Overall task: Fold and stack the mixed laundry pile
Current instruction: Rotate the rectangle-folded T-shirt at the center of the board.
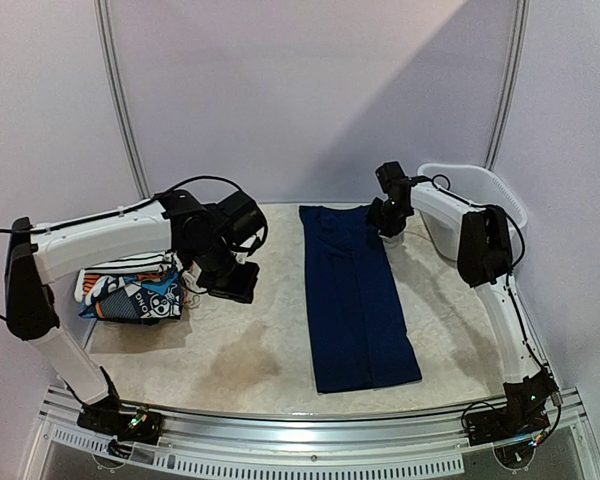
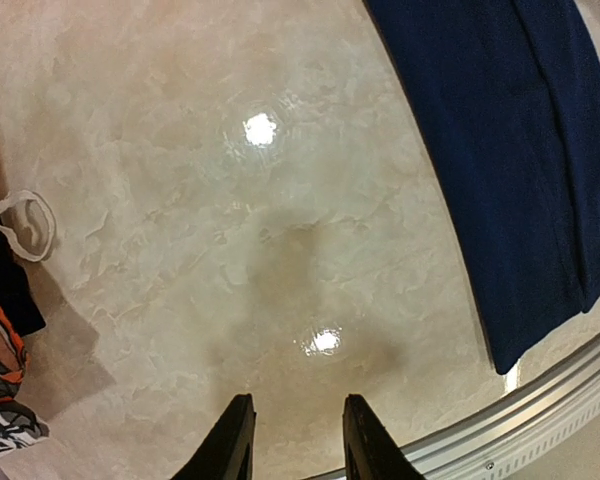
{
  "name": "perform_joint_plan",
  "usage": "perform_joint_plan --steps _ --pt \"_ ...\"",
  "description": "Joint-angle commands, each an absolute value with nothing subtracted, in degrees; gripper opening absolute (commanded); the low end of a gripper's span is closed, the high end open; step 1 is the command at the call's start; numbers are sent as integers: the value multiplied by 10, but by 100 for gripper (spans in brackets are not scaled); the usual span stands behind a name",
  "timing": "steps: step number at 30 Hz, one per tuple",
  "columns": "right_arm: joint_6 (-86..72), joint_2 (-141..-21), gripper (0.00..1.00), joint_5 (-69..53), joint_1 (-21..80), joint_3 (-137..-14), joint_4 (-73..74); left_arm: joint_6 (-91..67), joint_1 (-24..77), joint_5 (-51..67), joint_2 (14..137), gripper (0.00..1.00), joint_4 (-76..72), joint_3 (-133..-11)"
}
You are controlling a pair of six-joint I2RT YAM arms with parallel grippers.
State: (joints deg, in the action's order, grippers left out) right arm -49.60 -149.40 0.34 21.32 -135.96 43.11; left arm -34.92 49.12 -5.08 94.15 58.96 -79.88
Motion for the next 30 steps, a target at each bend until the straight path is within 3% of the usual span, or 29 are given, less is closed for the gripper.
perform_joint_plan --steps 1,6,20,30 --pt "-466 -1433 54 6 214 -1354 465 -323 524 -61 954 31 604 -824" --pt "-433 -1381 61 9 216 -1307 488 -306 556 -62 961 35 599 -831" --pt "-422 -1073 63 18 279 -861 455 -226 659 -30 1056 37 587 -871" --pt "-459 -887 64 -15 306 -613 452 -188 712 -4 1144 37 576 -922"
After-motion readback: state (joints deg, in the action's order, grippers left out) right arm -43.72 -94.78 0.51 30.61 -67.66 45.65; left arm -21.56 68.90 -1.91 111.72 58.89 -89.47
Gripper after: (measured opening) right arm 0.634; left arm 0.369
